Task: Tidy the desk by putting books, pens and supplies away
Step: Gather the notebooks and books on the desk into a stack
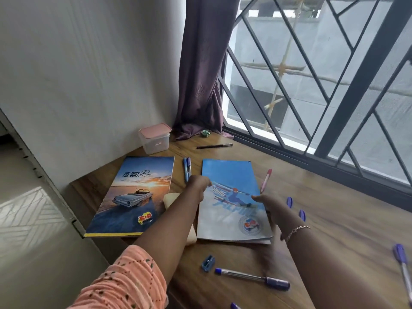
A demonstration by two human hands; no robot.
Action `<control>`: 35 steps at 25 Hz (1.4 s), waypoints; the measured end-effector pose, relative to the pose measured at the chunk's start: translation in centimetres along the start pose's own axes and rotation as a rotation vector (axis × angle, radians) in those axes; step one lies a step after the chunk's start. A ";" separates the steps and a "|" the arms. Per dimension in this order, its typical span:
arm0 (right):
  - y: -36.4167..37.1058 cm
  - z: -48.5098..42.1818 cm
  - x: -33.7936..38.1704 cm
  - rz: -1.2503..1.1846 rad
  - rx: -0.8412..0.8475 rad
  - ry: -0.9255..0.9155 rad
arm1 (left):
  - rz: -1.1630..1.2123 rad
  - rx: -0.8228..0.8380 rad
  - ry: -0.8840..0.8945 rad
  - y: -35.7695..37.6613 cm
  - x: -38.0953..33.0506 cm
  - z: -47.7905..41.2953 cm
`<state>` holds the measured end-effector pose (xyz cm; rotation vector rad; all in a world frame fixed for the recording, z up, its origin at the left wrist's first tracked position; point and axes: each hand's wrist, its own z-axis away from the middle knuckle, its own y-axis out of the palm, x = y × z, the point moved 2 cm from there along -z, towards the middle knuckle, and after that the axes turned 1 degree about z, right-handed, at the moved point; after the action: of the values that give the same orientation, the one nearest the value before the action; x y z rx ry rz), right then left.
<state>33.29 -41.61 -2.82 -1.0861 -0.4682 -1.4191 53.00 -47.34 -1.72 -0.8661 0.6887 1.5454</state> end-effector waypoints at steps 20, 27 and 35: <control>12.9 7.6 8.8 -0.281 0.211 -0.096 | -0.111 0.128 0.384 -16.5 -6.3 0.7; 23.0 5.4 8.2 0.180 0.149 -0.131 | -0.650 -0.068 0.236 -25.5 -2.4 -3.5; 25.2 5.6 10.2 0.858 -0.015 -0.167 | -0.497 -0.076 0.193 -26.2 -1.8 -5.9</control>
<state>60.25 -47.50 0.18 -1.2157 -0.0709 -0.5793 79.81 -49.24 -2.39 -1.1551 0.5016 1.0560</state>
